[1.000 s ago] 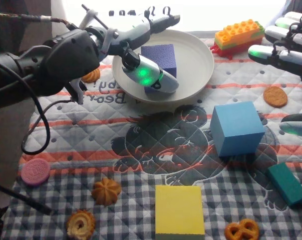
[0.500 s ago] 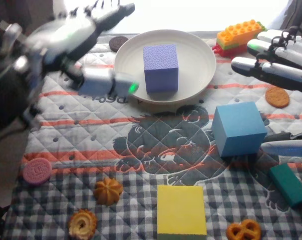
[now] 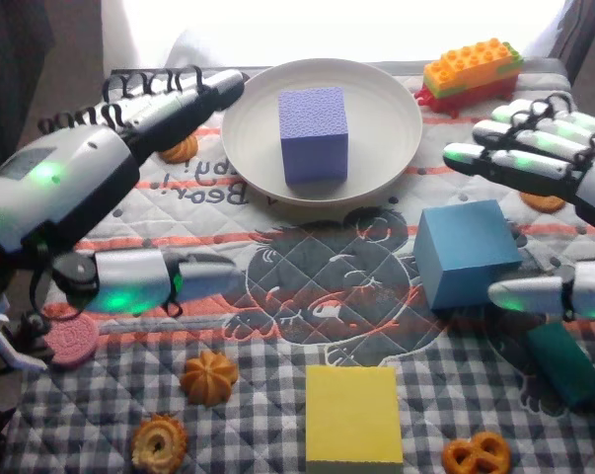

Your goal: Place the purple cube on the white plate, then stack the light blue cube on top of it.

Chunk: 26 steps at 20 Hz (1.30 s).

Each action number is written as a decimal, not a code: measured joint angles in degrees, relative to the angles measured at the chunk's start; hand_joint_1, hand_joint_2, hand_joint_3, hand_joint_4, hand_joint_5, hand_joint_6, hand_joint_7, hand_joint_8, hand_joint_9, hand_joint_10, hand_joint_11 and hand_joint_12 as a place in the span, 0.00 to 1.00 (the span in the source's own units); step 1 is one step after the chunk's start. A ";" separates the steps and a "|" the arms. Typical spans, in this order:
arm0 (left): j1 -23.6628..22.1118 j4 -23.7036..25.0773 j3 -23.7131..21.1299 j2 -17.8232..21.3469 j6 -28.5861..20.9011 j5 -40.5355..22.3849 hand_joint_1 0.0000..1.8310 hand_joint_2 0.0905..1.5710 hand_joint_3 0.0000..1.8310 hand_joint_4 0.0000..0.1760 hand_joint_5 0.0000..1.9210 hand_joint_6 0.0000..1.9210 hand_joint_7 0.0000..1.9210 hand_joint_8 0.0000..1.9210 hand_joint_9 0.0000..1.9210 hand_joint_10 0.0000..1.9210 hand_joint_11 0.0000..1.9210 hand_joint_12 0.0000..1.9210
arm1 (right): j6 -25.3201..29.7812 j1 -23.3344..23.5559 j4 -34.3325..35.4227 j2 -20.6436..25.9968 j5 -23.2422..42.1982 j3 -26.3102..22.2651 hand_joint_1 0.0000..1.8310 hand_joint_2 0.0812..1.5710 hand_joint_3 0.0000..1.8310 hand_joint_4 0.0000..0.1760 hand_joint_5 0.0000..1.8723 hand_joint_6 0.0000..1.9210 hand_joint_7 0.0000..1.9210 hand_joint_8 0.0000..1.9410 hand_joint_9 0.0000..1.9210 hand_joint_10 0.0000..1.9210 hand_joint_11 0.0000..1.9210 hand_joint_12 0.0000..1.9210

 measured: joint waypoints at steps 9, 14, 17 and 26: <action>2.25 -1.31 -1.01 0.35 -1.53 -2.73 0.48 0.61 0.00 0.79 0.07 0.00 0.07 0.00 0.06 0.00 0.00 0.17 | 0.17 3.02 -2.10 -2.40 -2.38 1.79 0.45 0.60 0.00 0.66 0.14 0.00 0.23 0.00 0.27 0.01 0.10 0.54; 2.43 -2.36 -1.01 0.35 -1.53 -2.32 0.49 0.60 0.00 0.70 0.08 0.00 0.08 0.00 0.06 0.00 0.00 0.14 | 0.94 3.13 -4.13 -2.43 -2.67 1.95 0.57 0.68 0.00 0.06 0.51 0.39 0.50 0.15 0.40 0.37 0.22 0.72; 3.06 -3.02 -0.94 0.35 -1.57 -1.95 0.51 0.60 0.00 0.66 0.09 0.00 0.09 0.00 0.06 0.01 0.00 0.09 | 3.63 4.04 -6.38 -2.56 -2.84 2.43 0.67 0.72 0.00 0.00 0.50 0.45 0.46 0.69 0.40 0.62 0.30 0.80; 5.03 -4.31 -0.42 0.33 -4.63 -1.99 0.48 0.60 0.00 0.80 0.09 0.00 0.09 0.00 0.06 0.00 0.01 0.00 | 11.50 12.87 -10.80 -2.62 1.81 6.23 0.67 0.71 0.00 0.00 0.57 0.38 0.44 0.70 0.34 0.61 0.23 0.79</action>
